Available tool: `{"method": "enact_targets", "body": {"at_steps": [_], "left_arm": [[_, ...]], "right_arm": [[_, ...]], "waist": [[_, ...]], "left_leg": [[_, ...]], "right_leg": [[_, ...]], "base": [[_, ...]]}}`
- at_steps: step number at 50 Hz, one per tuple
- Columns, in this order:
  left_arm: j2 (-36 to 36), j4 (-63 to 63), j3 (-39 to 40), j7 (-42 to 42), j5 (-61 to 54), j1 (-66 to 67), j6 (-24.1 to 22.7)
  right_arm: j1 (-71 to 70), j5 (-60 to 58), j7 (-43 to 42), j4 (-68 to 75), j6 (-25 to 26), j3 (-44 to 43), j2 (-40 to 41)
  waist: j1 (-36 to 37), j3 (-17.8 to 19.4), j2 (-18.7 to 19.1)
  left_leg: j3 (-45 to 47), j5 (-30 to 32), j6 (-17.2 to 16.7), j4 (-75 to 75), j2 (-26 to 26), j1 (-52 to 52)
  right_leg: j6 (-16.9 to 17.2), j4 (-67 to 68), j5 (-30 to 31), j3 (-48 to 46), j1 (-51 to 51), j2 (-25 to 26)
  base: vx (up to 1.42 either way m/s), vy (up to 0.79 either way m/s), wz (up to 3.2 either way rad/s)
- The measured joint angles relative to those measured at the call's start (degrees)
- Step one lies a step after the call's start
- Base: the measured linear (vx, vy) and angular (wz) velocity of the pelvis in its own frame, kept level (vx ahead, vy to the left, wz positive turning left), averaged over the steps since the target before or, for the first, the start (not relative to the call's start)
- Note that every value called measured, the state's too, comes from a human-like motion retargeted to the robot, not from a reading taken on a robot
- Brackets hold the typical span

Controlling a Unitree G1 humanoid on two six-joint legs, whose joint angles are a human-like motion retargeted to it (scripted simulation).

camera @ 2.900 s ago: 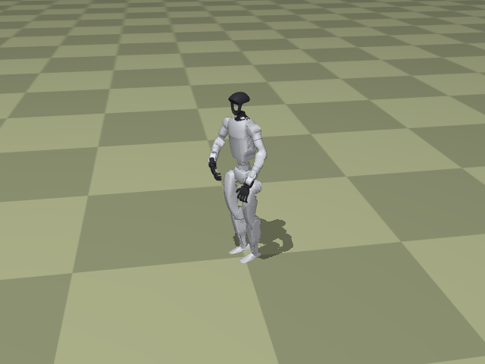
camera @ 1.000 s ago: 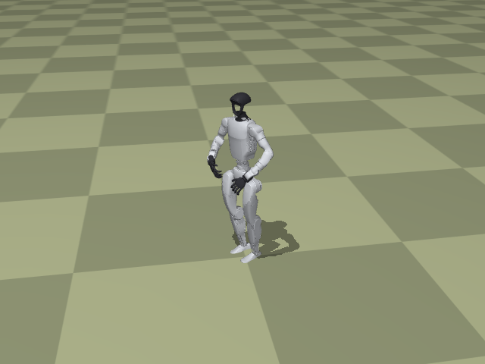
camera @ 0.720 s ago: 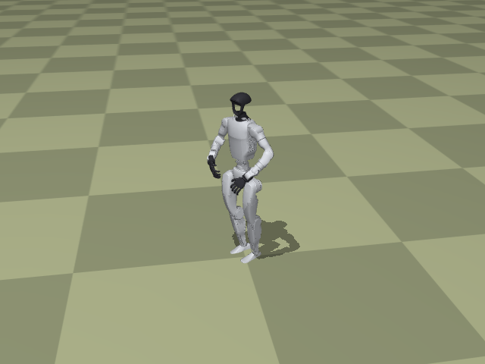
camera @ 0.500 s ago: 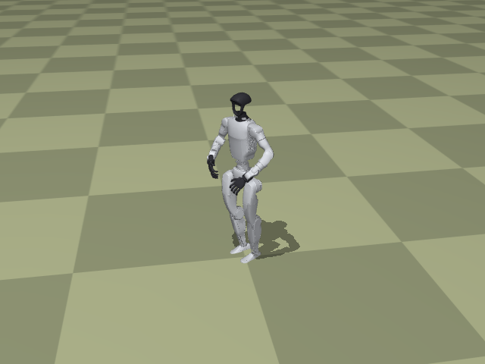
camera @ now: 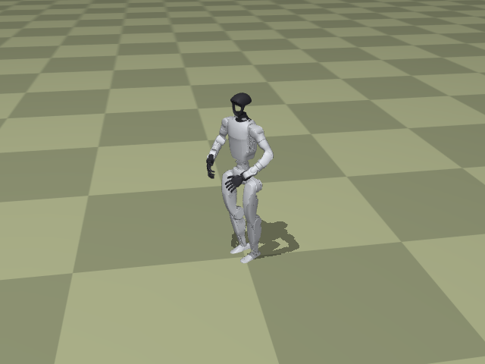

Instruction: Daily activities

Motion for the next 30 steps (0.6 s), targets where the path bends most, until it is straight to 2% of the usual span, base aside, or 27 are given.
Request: {"method": "enact_targets", "body": {"at_steps": [15, 23, 30], "left_arm": [[-3.2, -8.1, -2.3, -4.5, 3.9, -5.1, 1.3], [-3.4, -1.0, -4.1, -6.0, 6.9, -4.7, 2.3], [-4.0, 8.8, -5.9, -7.5, 10.4, -3.8, 2.8]], "right_arm": [[-3.1, -6.3, 10.1, 3.2, 1.4, 6.7, -5.5], [-5.4, -8.4, 14.7, 4.5, 1.6, 10.1, -10.3], [-8.3, -9.7, 13.9, 1.3, 0.5, 10.0, -14.2]], "waist": [[1.8, 0.1, -1.9], [2.7, -0.2, -2.2], [2.7, -0.4, -1.7]], "left_leg": [[-0.6, 1.2, 0.5, -0.8, -0.1, 0.2], [-1.2, 2.2, 0.8, -1.5, -0.2, -0.2], [-1.3, 2.6, 1.1, -1.6, -0.4, -0.5]], "right_leg": [[-0.5, 0.0, 0.4, -0.3, -0.1, -0.1], [-0.7, -0.8, 1.2, -0.3, -0.3, 0.0], [-0.6, -1.2, 1.5, -0.1, -0.5, -0.2]], "base": [[0.0, 0.0, 0.0], [0.0, 0.0, 0.0], [0.0, 0.0, 0.0]]}}
